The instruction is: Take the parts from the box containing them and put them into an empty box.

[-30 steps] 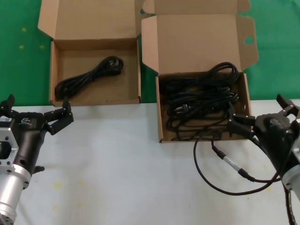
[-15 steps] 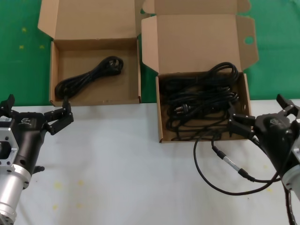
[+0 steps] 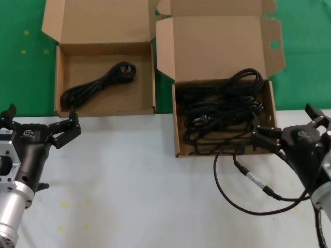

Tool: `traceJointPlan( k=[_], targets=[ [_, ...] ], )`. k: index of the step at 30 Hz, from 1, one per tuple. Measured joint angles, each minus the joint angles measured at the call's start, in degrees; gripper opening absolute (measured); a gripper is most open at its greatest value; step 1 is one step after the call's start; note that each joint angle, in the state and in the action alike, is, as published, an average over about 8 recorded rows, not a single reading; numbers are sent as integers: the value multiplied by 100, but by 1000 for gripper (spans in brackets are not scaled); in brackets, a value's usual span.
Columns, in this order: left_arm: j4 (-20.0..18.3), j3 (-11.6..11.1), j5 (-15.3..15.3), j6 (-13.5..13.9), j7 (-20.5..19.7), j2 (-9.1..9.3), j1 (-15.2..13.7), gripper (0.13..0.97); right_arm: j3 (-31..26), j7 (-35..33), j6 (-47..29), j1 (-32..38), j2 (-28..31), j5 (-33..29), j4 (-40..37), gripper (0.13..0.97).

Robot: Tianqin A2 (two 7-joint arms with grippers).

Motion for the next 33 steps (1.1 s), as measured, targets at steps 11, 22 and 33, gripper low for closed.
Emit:
traceJointPlan(
  k=[11,22,33],
  targets=[
    [0,0,0,0,0,0,0,966,0,0,0,0,0,0,0,966],
    [0,0,0,0,0,0,0,966,0,0,0,0,0,0,0,966],
    [0,0,0,0,0,0,0,966,0,0,0,0,0,0,0,966]
  ],
)
